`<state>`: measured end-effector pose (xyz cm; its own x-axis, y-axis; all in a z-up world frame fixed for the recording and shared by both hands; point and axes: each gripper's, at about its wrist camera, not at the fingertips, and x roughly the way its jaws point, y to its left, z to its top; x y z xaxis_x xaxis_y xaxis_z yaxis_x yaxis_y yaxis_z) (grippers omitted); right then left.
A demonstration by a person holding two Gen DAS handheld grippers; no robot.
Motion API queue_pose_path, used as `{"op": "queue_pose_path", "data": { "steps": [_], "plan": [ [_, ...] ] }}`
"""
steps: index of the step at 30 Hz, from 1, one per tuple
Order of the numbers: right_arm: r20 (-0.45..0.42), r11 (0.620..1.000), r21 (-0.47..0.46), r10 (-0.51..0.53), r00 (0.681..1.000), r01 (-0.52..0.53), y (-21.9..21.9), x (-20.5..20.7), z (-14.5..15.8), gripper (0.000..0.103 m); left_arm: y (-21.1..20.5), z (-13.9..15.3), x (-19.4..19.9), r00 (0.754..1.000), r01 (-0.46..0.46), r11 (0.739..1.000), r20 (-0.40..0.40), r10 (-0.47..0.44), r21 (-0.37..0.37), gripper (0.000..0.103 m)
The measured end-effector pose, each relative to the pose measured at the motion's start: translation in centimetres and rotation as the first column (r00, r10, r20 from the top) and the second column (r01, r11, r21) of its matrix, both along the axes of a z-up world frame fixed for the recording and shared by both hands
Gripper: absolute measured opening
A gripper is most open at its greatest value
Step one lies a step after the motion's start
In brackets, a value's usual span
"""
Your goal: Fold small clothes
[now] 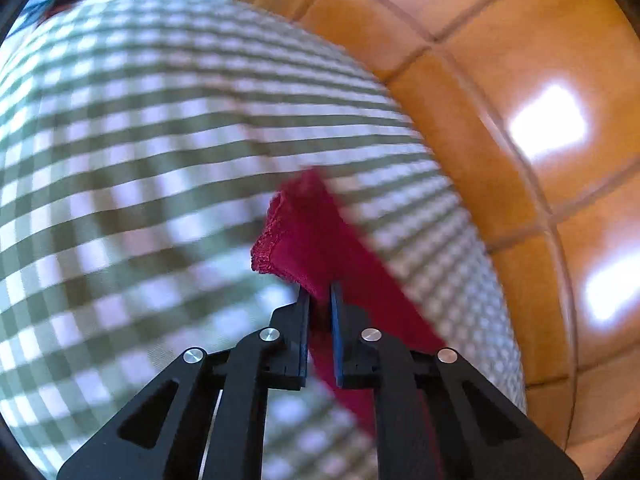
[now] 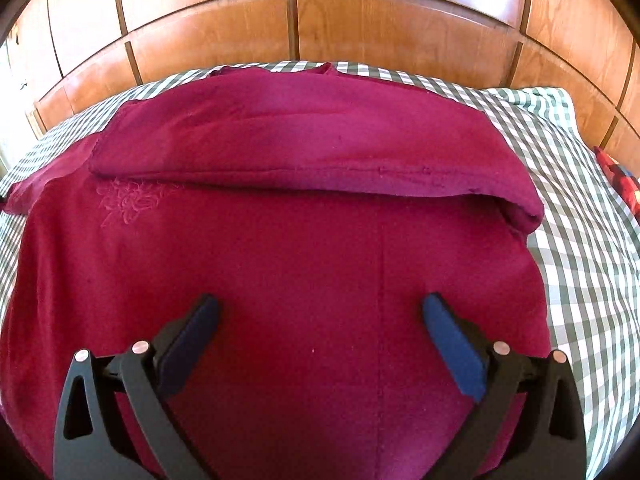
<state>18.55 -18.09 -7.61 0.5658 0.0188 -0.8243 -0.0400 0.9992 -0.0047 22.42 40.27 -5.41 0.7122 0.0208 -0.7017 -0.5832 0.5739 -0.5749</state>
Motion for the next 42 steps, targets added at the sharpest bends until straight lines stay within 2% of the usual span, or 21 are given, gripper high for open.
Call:
{"op": "queue_pose_path", "data": {
  "steps": [2, 4, 7, 8, 10, 11, 12, 16, 18, 20, 22, 24, 26, 28, 30, 34, 35, 37, 39, 41, 42],
  "plan": [
    [0.000, 1.000, 0.002, 0.000, 1.000, 0.000, 0.0, 0.0, 0.0, 0.101, -2.3, 2.2, 0.5, 0.997, 0.061, 0.997, 0.055, -0.063, 0.039, 0.008],
    [0.000, 1.000, 0.005, 0.002, 1.000, -0.002, 0.0, -0.1, 0.0, 0.101, -6.0, 5.1, 1.3, 0.980, 0.151, 0.984, 0.118, -0.161, 0.090, 0.008],
    [0.002, 1.000, 0.010, 0.003, 1.000, -0.003, -0.1, -0.2, 0.1, 0.101, -12.8, 8.8, 1.9, 0.929, 0.285, 0.939, 0.187, -0.320, 0.190, 0.008],
    [0.003, 1.000, 0.013, 0.003, 1.000, -0.003, -0.1, -0.2, 0.1, 0.101, -15.3, 9.6, 2.0, 0.902, 0.340, 0.918, 0.207, -0.380, 0.203, 0.008],
    [0.003, 1.000, 0.020, 0.002, 1.000, -0.002, -0.2, -0.2, 0.1, 0.101, -20.8, 10.7, 2.0, 0.842, 0.439, 0.863, 0.220, -0.493, 0.251, 0.008],
    [0.003, 1.000, 0.022, 0.002, 1.000, -0.003, -0.2, -0.2, 0.2, 0.101, -24.1, 10.9, 1.9, 0.799, 0.501, 0.821, 0.219, -0.560, 0.274, 0.008],
    [0.004, 1.000, 0.024, 0.003, 1.000, -0.003, -0.3, -0.2, 0.2, 0.101, -26.3, 10.8, 1.6, 0.768, 0.541, 0.790, 0.214, -0.604, 0.288, 0.008],
    [0.007, 0.999, 0.052, 0.003, 1.000, -0.003, -0.7, -0.2, 0.4, 0.101, -35.8, 8.7, 0.8, 0.639, 0.681, 0.636, 0.129, -0.758, 0.363, 0.008],
    [0.007, 0.996, 0.087, 0.001, 1.000, -0.001, -1.1, -0.2, 0.6, 0.101, -39.6, 6.7, 0.6, 0.592, 0.730, 0.572, 0.071, -0.803, 0.375, 0.008],
    [0.005, 0.988, 0.157, -0.004, 1.000, 0.003, -2.0, -0.2, 1.3, 0.101, -42.0, 4.7, 0.7, 0.549, 0.776, 0.520, 0.021, -0.835, 0.356, 0.008],
    [0.002, 0.963, 0.270, -0.006, 1.000, 0.005, -3.0, -0.1, 2.3, 0.090, -43.5, 2.9, 0.8, 0.528, 0.797, 0.481, -0.033, -0.849, 0.364, 0.008],
    [-0.006, 0.921, 0.390, -0.006, 1.000, 0.008, -4.0, 0.3, 3.4, 0.080, -43.8, 2.2, 0.1, 0.520, 0.804, 0.473, -0.040, -0.853, 0.361, 0.014],
    [0.004, 0.882, 0.470, 0.028, 1.000, -0.026, -4.0, 1.3, 4.3, 0.071, -43.5, 2.1, -0.7, 0.512, 0.811, 0.477, -0.019, -0.859, 0.338, 0.032],
    [-0.002, 0.841, 0.540, 0.047, 0.999, -0.038, -3.6, 2.4, 4.7, 0.067, -43.1, 2.0, -2.2, 0.520, 0.804, 0.487, -0.005, -0.854, 0.343, 0.040],
    [-0.003, 0.800, 0.596, 0.094, 0.996, -0.073, -2.6, 3.9, 5.0, 0.067, -42.6, 1.8, -3.8, 0.522, 0.799, 0.488, -0.001, -0.853, 0.353, 0.040],
    [-0.034, 0.807, 0.585, 0.132, 0.991, -0.087, 0.2, 6.7, 4.4, 0.067, -41.4, 1.0, -6.6, 0.529, 0.788, 0.481, -0.023, -0.848, 0.385, 0.040],
    [-0.050, 0.810, 0.580, 0.137, 0.989, -0.083, 0.8, 7.3, 4.0, 0.067, -40.9, 0.8, -7.0, 0.537, 0.785, 0.487, -0.028, -0.843, 0.382, 0.040],
    [-0.097, 0.843, 0.535, 0.128, 0.987, -0.057, 2.1, 8.5, 3.0, 0.067, -39.7, 0.1, -7.7, 0.558, 0.780, 0.512, -0.031, -0.829, 0.359, 0.040],
    [-0.094, 0.863, 0.502, 0.117, 0.989, -0.054, 3.0, 8.9, 2.7, 0.066, -38.3, -0.8, -8.1, 0.583, 0.772, 0.540, -0.034, -0.812, 0.334, 0.040],
    [-0.089, 0.890, 0.452, 0.109, 0.990, -0.057, 3.5, 8.9, 2.9, 0.044, -37.1, -1.4, -8.4, 0.600, 0.765, 0.562, -0.032, -0.799, 0.313, 0.040],
    [-0.096, 0.898, 0.436, 0.116, 0.989, -0.063, 3.7, 9.0, 3.1, 0.011, -36.4, -1.8, -8.4, 0.613, 0.760, 0.577, -0.034, -0.790, 0.298, 0.040]
  ]
}}
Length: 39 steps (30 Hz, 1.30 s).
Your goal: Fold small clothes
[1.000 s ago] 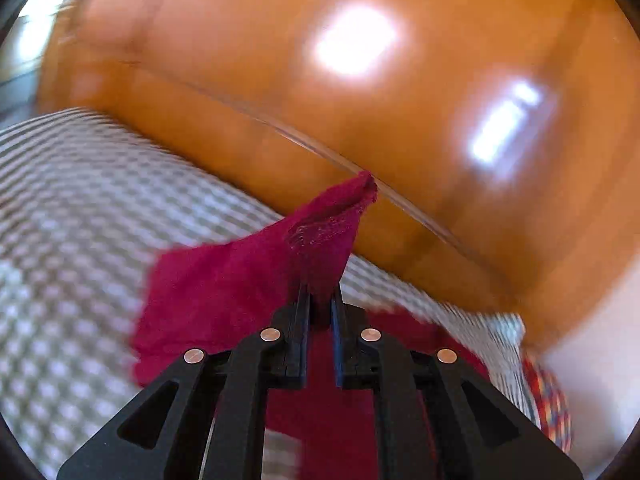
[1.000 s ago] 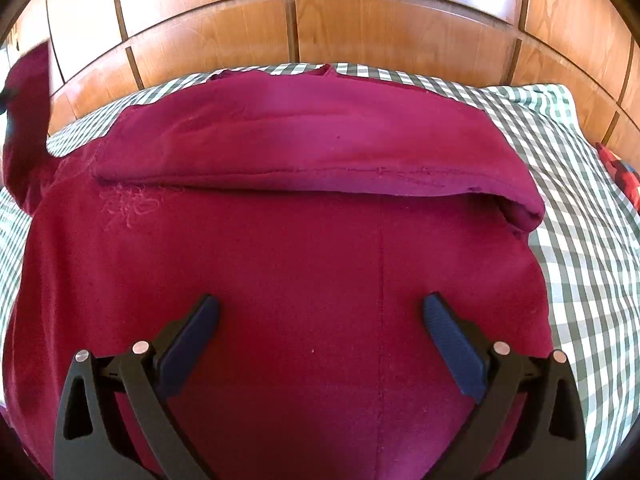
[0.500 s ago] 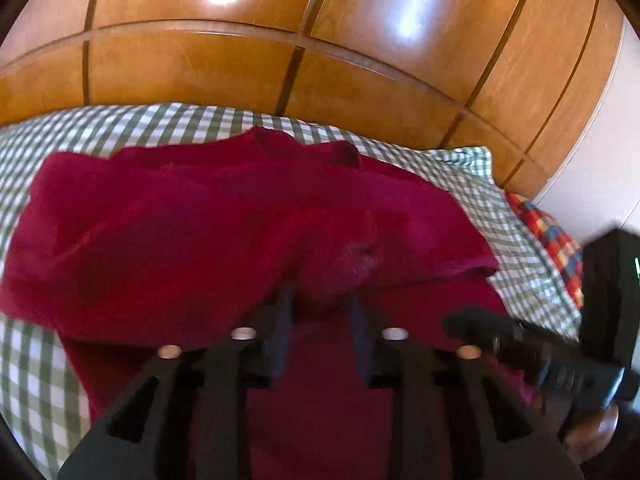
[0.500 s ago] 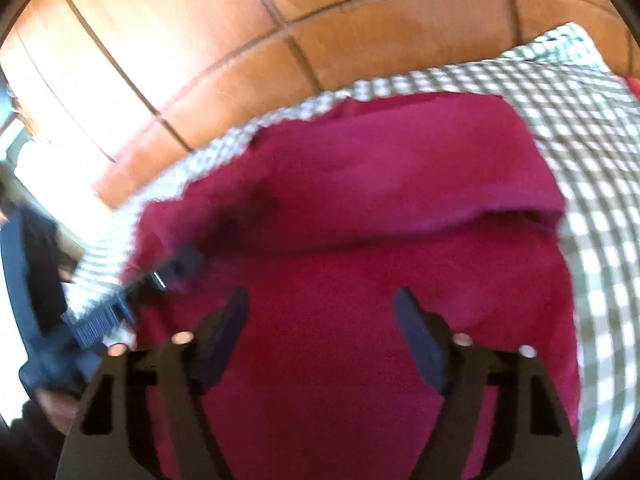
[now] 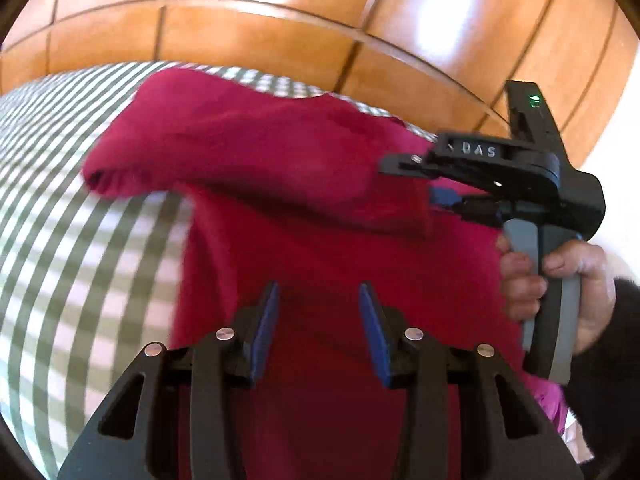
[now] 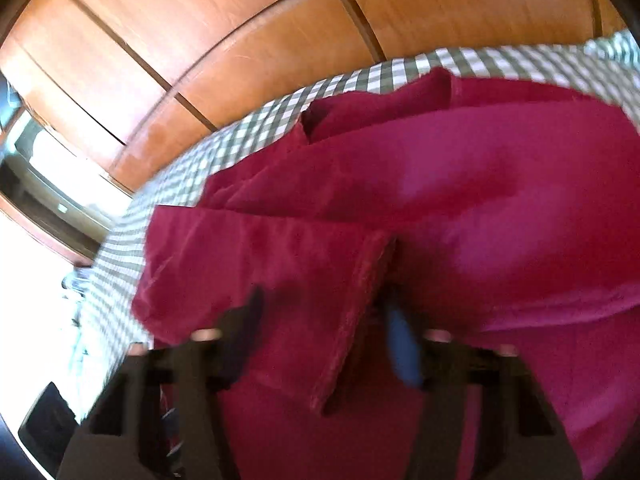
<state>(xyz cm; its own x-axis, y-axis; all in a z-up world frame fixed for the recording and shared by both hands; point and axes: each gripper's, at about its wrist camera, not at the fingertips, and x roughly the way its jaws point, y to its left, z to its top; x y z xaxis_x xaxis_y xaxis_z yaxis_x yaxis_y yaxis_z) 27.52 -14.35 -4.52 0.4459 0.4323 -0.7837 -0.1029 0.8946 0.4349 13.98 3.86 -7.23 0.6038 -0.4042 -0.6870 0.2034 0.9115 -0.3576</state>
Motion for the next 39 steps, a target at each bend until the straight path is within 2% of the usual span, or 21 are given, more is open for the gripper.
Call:
{"op": "queue_pose_path", "data": {
  "steps": [1, 3, 6, 10, 13, 17, 20, 24, 27, 28, 29, 30, 32, 35, 36, 37, 39],
  "plan": [
    [0.002, 1.000, -0.004, 0.012, 1.000, -0.012, 0.0, -0.1, 0.2, 0.006, 0.4, -0.2, 0.0, 1.000, -0.007, 1.000, -0.010, 0.006, -0.007, 0.040],
    [0.071, 0.998, -0.046, 0.048, 0.996, -0.045, 0.4, -1.0, 2.1, 0.006, 1.0, -0.1, 0.1, 1.000, -0.002, 0.999, -0.021, 0.001, -0.038, 0.040],
    [0.163, 0.997, -0.043, 0.068, 0.984, -0.062, -0.3, -1.6, 6.0, 0.006, 1.3, 0.9, 0.6, 1.000, 0.002, 0.999, 0.000, -0.002, -0.043, 0.040],
    [0.242, 0.999, -0.028, 0.026, 0.970, -0.020, -3.2, -0.9, 10.3, 0.006, 1.4, 0.8, 1.7, 1.000, -0.021, 1.000, -0.007, 0.021, -0.019, 0.040],
    [0.249, 0.999, -0.003, -0.044, 0.968, 0.046, -6.8, 0.1, 11.5, 0.006, 1.3, 0.9, 2.1, 1.000, -0.025, 0.999, -0.006, 0.025, -0.021, 0.040],
    [0.158, 0.986, 0.011, -0.164, 0.974, 0.164, -12.1, 1.4, 9.3, 0.006, 1.4, 0.6, 2.5, 0.999, -0.029, 1.000, -0.016, 0.029, -0.012, 0.040],
    [0.032, 0.968, 0.022, -0.251, 0.967, 0.251, -16.1, 1.7, 5.2, 0.006, 2.1, 0.8, 2.2, 0.999, -0.039, 0.998, -0.025, 0.038, -0.045, 0.040],
    [-0.050, 0.954, 0.063, -0.290, 0.956, 0.293, -18.5, 1.5, 1.9, 0.007, 2.7, 1.1, 2.0, 0.998, -0.046, 0.998, -0.035, 0.044, -0.049, 0.040],
    [-0.053, 0.945, 0.109, -0.305, 0.951, 0.309, -19.1, 1.3, 1.1, 0.021, 2.8, 2.4, 2.2, 0.999, -0.051, 0.997, -0.009, 0.050, -0.060, 0.040],
    [-0.051, 0.945, 0.121, -0.299, 0.953, 0.304, -19.7, 1.0, 1.0, 0.034, 2.8, 2.9, 2.5, 0.999, -0.047, 0.996, -0.002, 0.047, -0.073, 0.040],
    [-0.052, 0.945, 0.130, -0.297, 0.953, 0.301, -19.8, 0.8, 0.8, 0.042, 2.8, 3.2, 2.9, 0.999, -0.036, 0.995, 0.000, 0.036, -0.093, 0.040],
    [-0.052, 0.943, 0.150, -0.291, 0.955, 0.296, -20.0, 0.5, 0.7, 0.059, 2.6, 3.5, 3.3, 1.000, -0.031, 0.994, 0.002, 0.031, -0.103, 0.040],
    [-0.032, 0.950, 0.134, -0.282, 0.959, 0.284, -20.1, -0.1, 0.7, 0.060, 1.9, 3.7, 4.7, 1.000, -0.021, 0.994, 0.007, 0.022, -0.112, 0.040],
    [-0.049, 0.955, 0.129, -0.263, 0.964, 0.267, -18.7, 0.4, 0.6, 0.055, 0.8, 3.1, 6.7, 1.000, -0.019, 0.994, -0.009, 0.019, -0.110, 0.040],
    [-0.048, 0.960, 0.102, -0.257, 0.965, 0.261, -18.4, 0.4, 0.4, 0.049, 0.7, 2.7, 7.5, 0.999, -0.028, 0.992, -0.023, 0.025, -0.122, 0.040],
    [-0.046, 0.965, 0.077, -0.247, 0.968, 0.250, -18.0, 0.5, 0.4, 0.032, 0.8, 2.4, 7.9, 0.999, -0.044, 0.991, -0.029, 0.041, -0.126, 0.040],
    [-0.051, 0.968, 0.066, -0.239, 0.970, 0.243, -17.9, 0.4, 0.4, 0.009, 1.5, 2.1, 8.7, 0.995, -0.101, 0.985, -0.031, 0.098, -0.137, 0.040]
  ]
}}
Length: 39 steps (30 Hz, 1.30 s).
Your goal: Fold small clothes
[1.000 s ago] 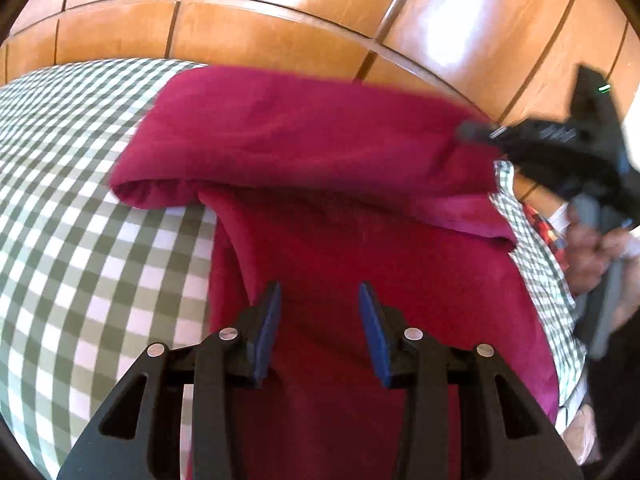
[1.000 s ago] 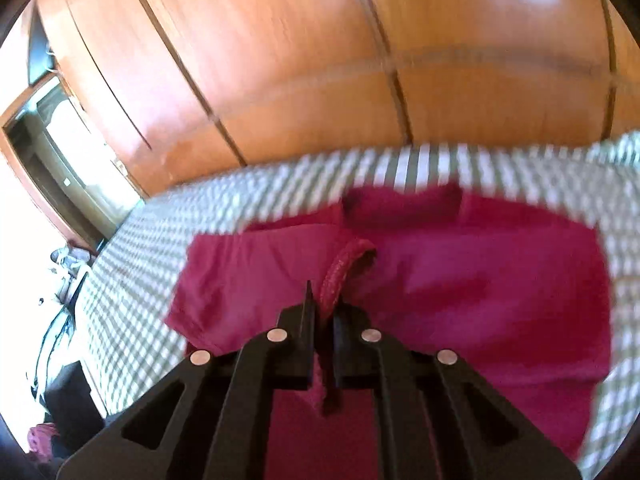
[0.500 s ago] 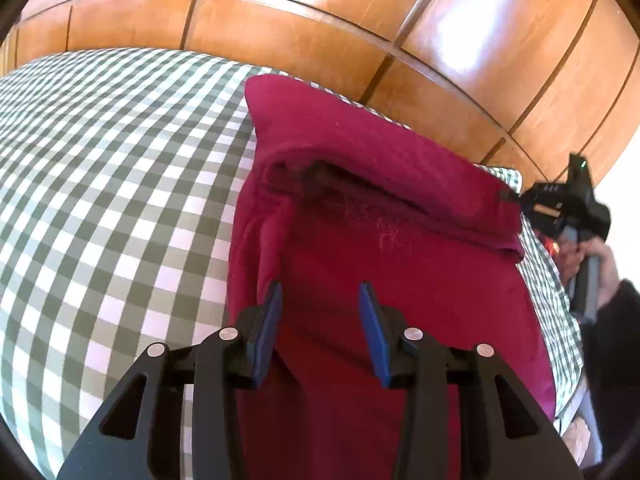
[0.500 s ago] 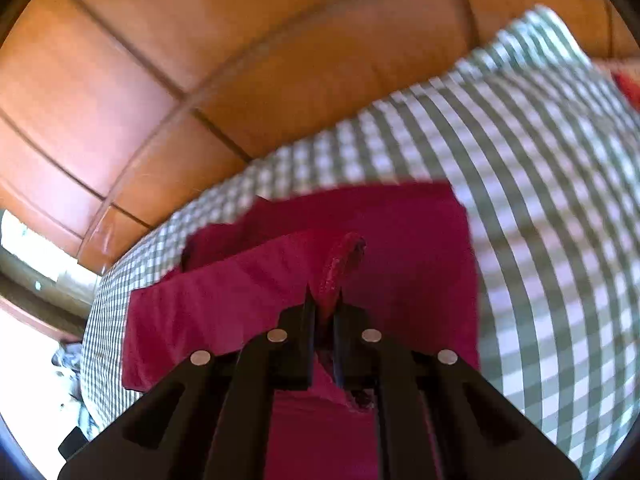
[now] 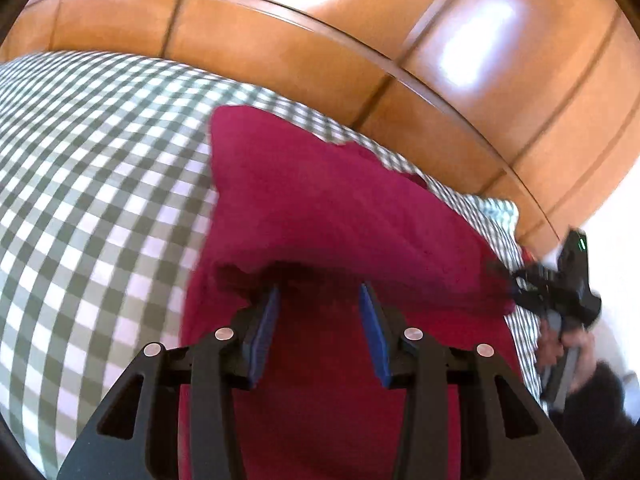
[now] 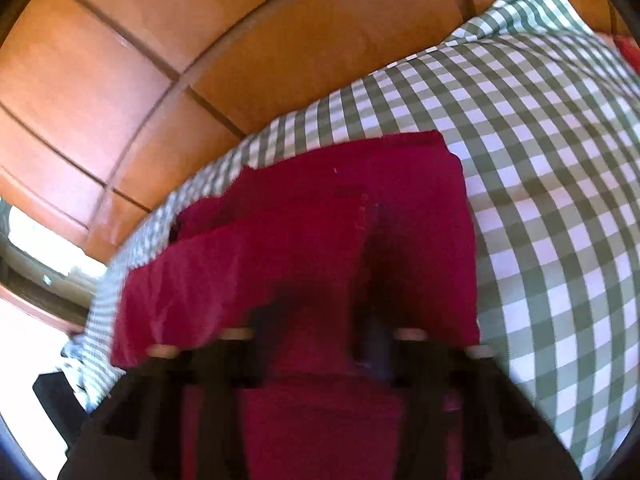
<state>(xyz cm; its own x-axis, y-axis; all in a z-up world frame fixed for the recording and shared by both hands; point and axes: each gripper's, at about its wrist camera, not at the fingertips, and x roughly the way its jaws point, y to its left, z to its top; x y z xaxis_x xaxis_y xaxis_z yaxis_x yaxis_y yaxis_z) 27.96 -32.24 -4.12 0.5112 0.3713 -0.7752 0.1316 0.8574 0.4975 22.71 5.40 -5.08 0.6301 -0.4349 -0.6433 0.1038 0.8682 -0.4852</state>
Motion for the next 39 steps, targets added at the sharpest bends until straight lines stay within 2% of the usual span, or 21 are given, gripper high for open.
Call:
{"op": "queue_pose_path", "data": {
  "steps": [4, 6, 9, 12, 14, 18, 20, 22, 24, 27, 29, 30, 31, 33, 37, 39],
  "plan": [
    [0.077, 1.000, -0.019, -0.012, 0.997, 0.014, -0.7, -1.0, 1.9, 0.005, 3.0, -0.1, 0.1, 0.992, -0.122, 0.990, 0.007, 0.123, -0.064, 0.040],
    [0.044, 0.999, -0.024, -0.020, 0.999, 0.021, -1.1, -0.8, 1.2, 0.005, 4.2, -0.8, -0.2, 0.990, -0.144, 0.986, -0.020, 0.142, -0.090, 0.040],
    [-0.010, 0.998, -0.069, -0.010, 1.000, 0.009, -0.8, -0.8, -0.8, 0.005, 4.9, -1.7, -1.3, 0.988, -0.153, 0.986, -0.043, 0.150, -0.072, 0.040],
    [0.011, 0.998, -0.055, -0.021, 1.000, 0.021, -0.8, -1.1, -0.9, 0.006, 6.3, -1.9, -3.0, 0.983, -0.176, 0.980, -0.067, 0.170, -0.095, 0.040],
    [0.014, 0.998, -0.053, -0.022, 1.000, 0.022, -0.7, -1.2, -0.9, 0.008, 6.9, -1.3, -3.7, 0.979, -0.199, 0.977, -0.068, 0.194, -0.074, 0.040],
    [0.021, 0.998, -0.062, -0.020, 1.000, 0.021, -0.3, -1.7, -0.3, 0.007, 7.1, 2.1, -3.9, 0.983, -0.180, 0.980, 0.014, 0.181, -0.082, 0.040],
    [0.034, 0.999, -0.046, -0.023, 0.999, 0.025, -0.4, -2.6, 0.1, 0.006, 6.0, 3.4, -3.2, 0.989, -0.135, 0.987, 0.051, 0.139, -0.083, 0.040],
    [0.029, 0.998, -0.059, -0.020, 0.999, 0.022, -0.6, -2.9, 0.3, 0.006, 4.1, 4.2, -1.9, 0.994, -0.080, 0.996, 0.069, 0.083, -0.043, 0.040],
    [0.018, 0.996, -0.075, -0.038, 0.999, 0.040, -1.0, -3.2, 0.1, 0.010, 2.4, 4.2, -0.4, 0.996, -0.065, 0.998, 0.069, 0.063, 0.024, 0.040],
    [0.041, 0.993, -0.104, -0.044, 0.998, 0.048, -1.3, -4.2, 1.2, 0.014, 0.7, 2.8, 1.6, 0.999, -0.043, 0.994, 0.013, 0.042, 0.101, 0.040],
    [0.083, 0.992, -0.112, -0.050, 0.995, 0.059, -1.4, -4.5, 3.0, 0.018, 0.4, 2.5, 1.6, 0.999, -0.036, 0.993, 0.017, 0.034, 0.111, 0.040],
    [0.104, 0.993, -0.100, -0.053, 0.993, 0.063, -1.1, -4.4, 3.6, 0.028, 0.4, 2.4, 1.8, 0.999, -0.034, 0.994, 0.017, 0.032, 0.106, 0.040],
    [0.126, 0.994, -0.090, -0.047, 0.991, 0.058, -0.6, -4.1, 4.3, 0.045, 0.4, 2.4, 1.9, 0.999, -0.033, 0.994, 0.019, 0.032, 0.101, 0.040],
    [0.149, 0.993, -0.115, -0.003, 0.989, 0.020, 1.5, -2.9, 5.1, 0.060, 0.4, 2.3, 2.2, 0.999, -0.031, 0.994, 0.023, 0.029, 0.101, 0.040],
    [0.095, 0.979, -0.198, 0.060, 0.994, -0.041, 5.3, -0.9, 3.2, 0.062, 0.0, 1.8, 2.2, 1.000, -0.013, 0.990, 0.022, 0.010, 0.141, 0.040],
    [0.030, 0.971, -0.237, 0.052, 0.998, -0.043, 6.0, -0.8, 0.8, 0.062, 0.0, 0.5, 2.1, 0.999, 0.002, 0.984, -0.037, 0.004, 0.176, 0.040]
  ]
}}
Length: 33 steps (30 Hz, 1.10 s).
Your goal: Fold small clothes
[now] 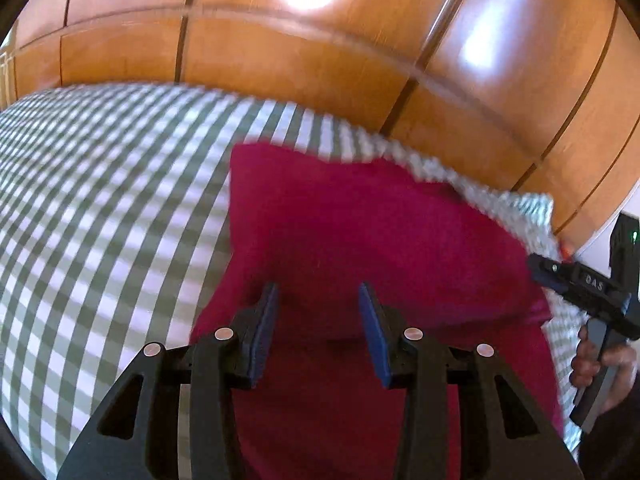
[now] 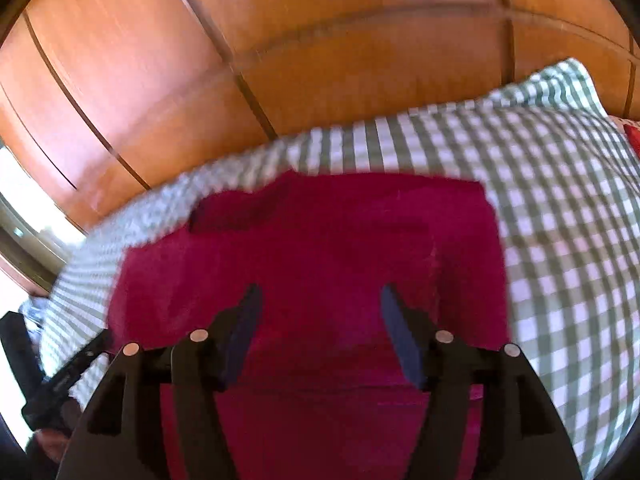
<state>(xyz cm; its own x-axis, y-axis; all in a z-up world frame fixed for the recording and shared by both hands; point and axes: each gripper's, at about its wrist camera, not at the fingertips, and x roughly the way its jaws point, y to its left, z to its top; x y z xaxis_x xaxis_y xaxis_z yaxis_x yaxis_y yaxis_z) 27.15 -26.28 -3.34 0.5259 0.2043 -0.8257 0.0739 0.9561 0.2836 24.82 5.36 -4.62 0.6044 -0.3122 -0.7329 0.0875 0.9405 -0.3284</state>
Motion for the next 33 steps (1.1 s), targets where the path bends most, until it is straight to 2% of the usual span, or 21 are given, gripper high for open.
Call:
{"op": "queue_pose_path", "data": {
  "steps": [1, 2, 5, 7, 9, 12, 15, 19, 21, 23, 30, 33],
  "plan": [
    [-0.009, 1.000, -0.021, -0.002, 1.000, 0.002, 0.1, -0.3, -1.2, 0.062, 0.2, -0.9, -0.1, 1.000, 0.001, 1.000, -0.026, -0.001, 0.004, 0.040],
    [0.029, 0.999, -0.053, 0.015, 0.999, -0.013, 0.4, -0.8, -1.6, 0.062, 0.3, -1.8, -0.2, 0.999, 0.004, 1.000, -0.041, -0.003, 0.010, 0.040],
    [0.089, 0.987, -0.153, 0.054, 0.995, -0.039, 1.5, -1.7, -2.0, 0.062, 0.3, -2.2, -1.1, 1.000, 0.018, 0.999, -0.015, -0.017, 0.030, 0.039],
    [0.095, 0.987, -0.156, 0.049, 0.994, -0.033, 1.6, -1.7, -2.1, 0.064, 0.8, -1.0, -1.3, 1.000, 0.001, 1.000, 0.009, 0.000, -0.005, 0.039],
    [0.098, 0.988, -0.150, 0.042, 0.994, -0.027, 1.7, -1.4, -2.3, 0.067, 1.3, 0.7, -1.3, 0.997, -0.014, 0.999, 0.071, 0.016, -0.029, 0.039],
    [0.111, 0.986, -0.165, 0.048, 0.993, -0.029, 2.1, -1.6, -2.4, 0.072, 0.6, 2.6, -0.1, 0.993, 0.001, 1.000, 0.116, 0.000, -0.013, 0.039],
    [0.117, 0.986, -0.167, 0.045, 0.992, -0.025, 2.1, -1.8, -2.2, 0.073, -0.9, 2.4, 2.1, 0.995, -0.009, 0.999, 0.102, 0.004, 0.052, 0.039],
    [0.128, 0.985, -0.170, 0.049, 0.991, -0.026, 2.3, -1.8, -2.3, 0.073, -1.8, -1.4, 5.1, 0.999, -0.042, 0.985, -0.004, 0.044, 0.169, 0.039],
    [0.136, 0.985, -0.170, 0.048, 0.990, -0.025, 2.2, -1.8, -2.4, 0.073, -2.3, -2.4, 5.1, 0.999, -0.044, 0.973, 0.030, 0.039, 0.225, 0.041],
    [0.139, 0.985, -0.172, 0.052, 0.989, -0.027, 2.2, -1.8, -2.4, 0.075, -2.6, -2.2, 4.8, 0.998, -0.057, 0.968, 0.049, 0.046, 0.246, 0.041],
    [0.141, 0.984, -0.174, 0.053, 0.989, -0.028, 2.3, -1.8, -2.6, 0.077, -1.9, 1.2, 2.1, 0.993, -0.099, 0.983, 0.083, 0.087, 0.152, 0.041],
    [0.139, 0.983, -0.180, 0.054, 0.989, -0.028, 2.4, -1.8, -2.6, 0.077, -2.2, 2.5, 0.2, 0.990, -0.096, 0.985, 0.116, 0.080, 0.145, 0.041]
  ]
}}
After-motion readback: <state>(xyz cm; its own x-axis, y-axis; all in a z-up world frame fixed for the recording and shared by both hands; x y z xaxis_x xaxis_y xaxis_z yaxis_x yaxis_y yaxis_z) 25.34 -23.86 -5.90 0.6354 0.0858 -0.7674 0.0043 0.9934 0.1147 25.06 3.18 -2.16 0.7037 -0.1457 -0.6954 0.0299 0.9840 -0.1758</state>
